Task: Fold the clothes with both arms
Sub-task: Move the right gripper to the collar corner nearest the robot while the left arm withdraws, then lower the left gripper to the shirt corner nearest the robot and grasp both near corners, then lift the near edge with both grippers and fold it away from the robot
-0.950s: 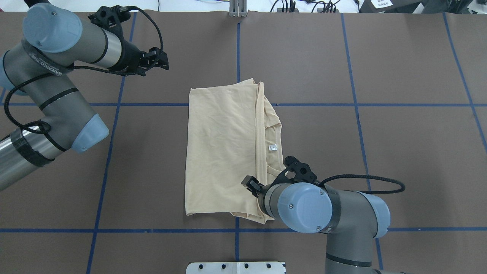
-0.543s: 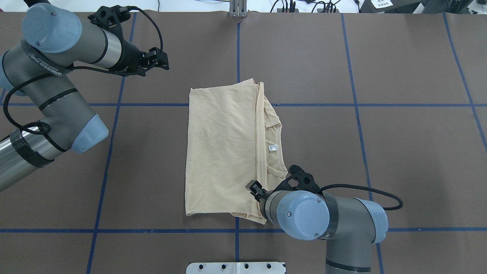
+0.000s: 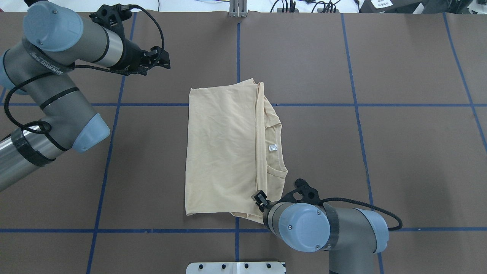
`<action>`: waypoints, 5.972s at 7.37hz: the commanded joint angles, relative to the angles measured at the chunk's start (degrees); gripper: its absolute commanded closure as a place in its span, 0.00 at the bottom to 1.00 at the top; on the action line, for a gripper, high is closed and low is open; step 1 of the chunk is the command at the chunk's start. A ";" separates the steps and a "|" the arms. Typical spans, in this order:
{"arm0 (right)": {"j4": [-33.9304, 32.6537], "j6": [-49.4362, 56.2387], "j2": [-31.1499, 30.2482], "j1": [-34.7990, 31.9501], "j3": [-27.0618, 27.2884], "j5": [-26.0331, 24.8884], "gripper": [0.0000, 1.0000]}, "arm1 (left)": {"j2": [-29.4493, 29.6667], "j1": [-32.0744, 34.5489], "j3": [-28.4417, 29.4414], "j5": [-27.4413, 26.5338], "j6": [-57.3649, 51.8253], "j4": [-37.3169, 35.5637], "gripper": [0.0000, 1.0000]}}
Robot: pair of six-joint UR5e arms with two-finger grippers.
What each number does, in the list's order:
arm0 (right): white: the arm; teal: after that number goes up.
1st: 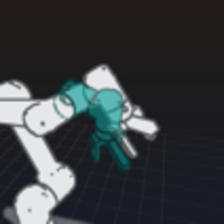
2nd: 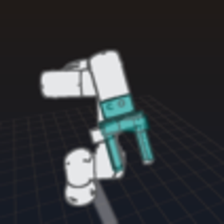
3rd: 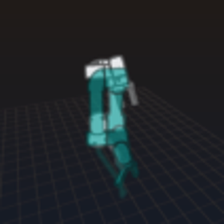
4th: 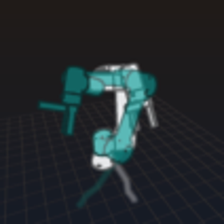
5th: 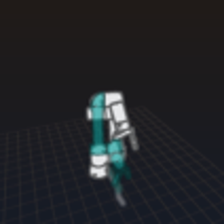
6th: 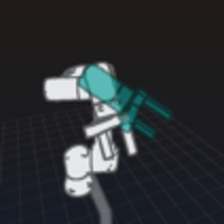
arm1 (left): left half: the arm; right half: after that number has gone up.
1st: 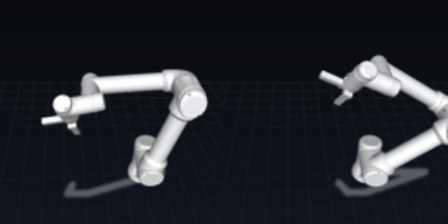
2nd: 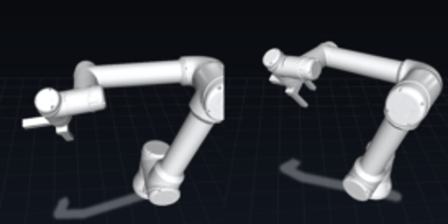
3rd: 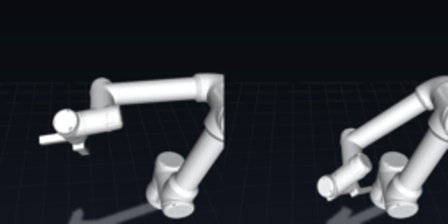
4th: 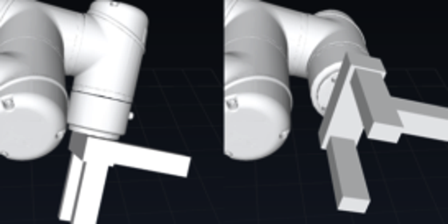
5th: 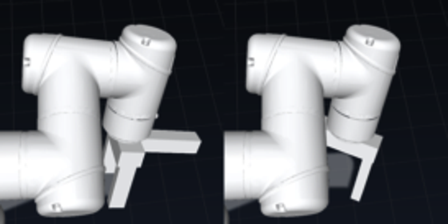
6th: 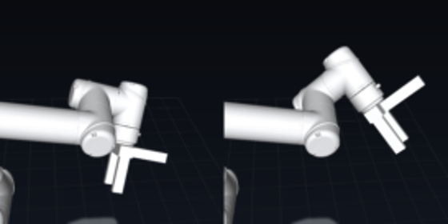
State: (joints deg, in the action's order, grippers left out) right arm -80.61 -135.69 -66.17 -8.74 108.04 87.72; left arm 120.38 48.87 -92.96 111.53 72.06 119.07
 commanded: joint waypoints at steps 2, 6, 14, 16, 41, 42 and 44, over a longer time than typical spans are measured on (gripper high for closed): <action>-0.16 -0.45 -0.10 0.12 -0.02 0.00 0.70 | 0.03 0.00 -0.38 0.00 0.01 -0.59 0.21; -0.25 -0.45 -0.19 -0.58 0.59 0.09 1.00 | 0.12 0.00 -0.47 0.00 0.01 -0.68 0.21; -0.69 -0.63 -2.82 0.20 4.46 0.61 1.00 | -3.72 -6.55 -10.63 -3.22 12.35 -4.64 0.21; -0.69 -0.71 -3.00 1.00 4.55 0.61 1.00 | -8.30 -15.51 -16.88 -8.68 22.81 -4.81 0.21; -9.70 -2.81 -4.32 1.26 12.51 0.35 1.00 | -16.83 -37.53 -27.67 -13.72 42.90 -5.51 1.00; -12.88 -2.91 -4.06 1.18 15.41 0.26 1.00 | -17.54 -36.92 -30.59 -11.01 42.90 -5.69 1.00; -14.66 -2.22 -2.57 -5.19 15.89 2.18 1.00 | -17.29 -31.86 -31.58 -9.85 40.29 -5.78 1.00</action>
State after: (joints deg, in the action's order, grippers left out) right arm -93.86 -138.46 -69.64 -9.79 123.51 88.60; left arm 102.96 13.52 -123.62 100.80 114.14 113.36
